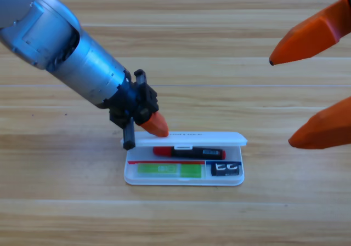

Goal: Clean up eraser and pencils

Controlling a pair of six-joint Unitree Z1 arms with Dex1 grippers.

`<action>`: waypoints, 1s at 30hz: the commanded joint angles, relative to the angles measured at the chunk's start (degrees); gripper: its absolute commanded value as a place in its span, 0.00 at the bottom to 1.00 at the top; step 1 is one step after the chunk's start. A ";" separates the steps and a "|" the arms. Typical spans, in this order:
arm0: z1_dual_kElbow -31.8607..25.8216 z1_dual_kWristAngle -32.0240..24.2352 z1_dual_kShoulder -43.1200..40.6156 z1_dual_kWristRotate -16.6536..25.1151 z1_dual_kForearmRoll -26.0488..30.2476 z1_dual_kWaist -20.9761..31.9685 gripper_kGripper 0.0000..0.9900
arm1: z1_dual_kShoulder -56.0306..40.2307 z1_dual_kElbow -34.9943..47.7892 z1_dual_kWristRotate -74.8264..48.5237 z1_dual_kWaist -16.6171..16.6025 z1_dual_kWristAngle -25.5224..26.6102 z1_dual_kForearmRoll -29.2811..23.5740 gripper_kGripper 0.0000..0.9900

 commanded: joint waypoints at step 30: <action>8.90 1.56 4.37 1.77 -7.95 -3.59 0.00 | 4.51 1.67 -0.17 3.71 1.15 1.31 1.00</action>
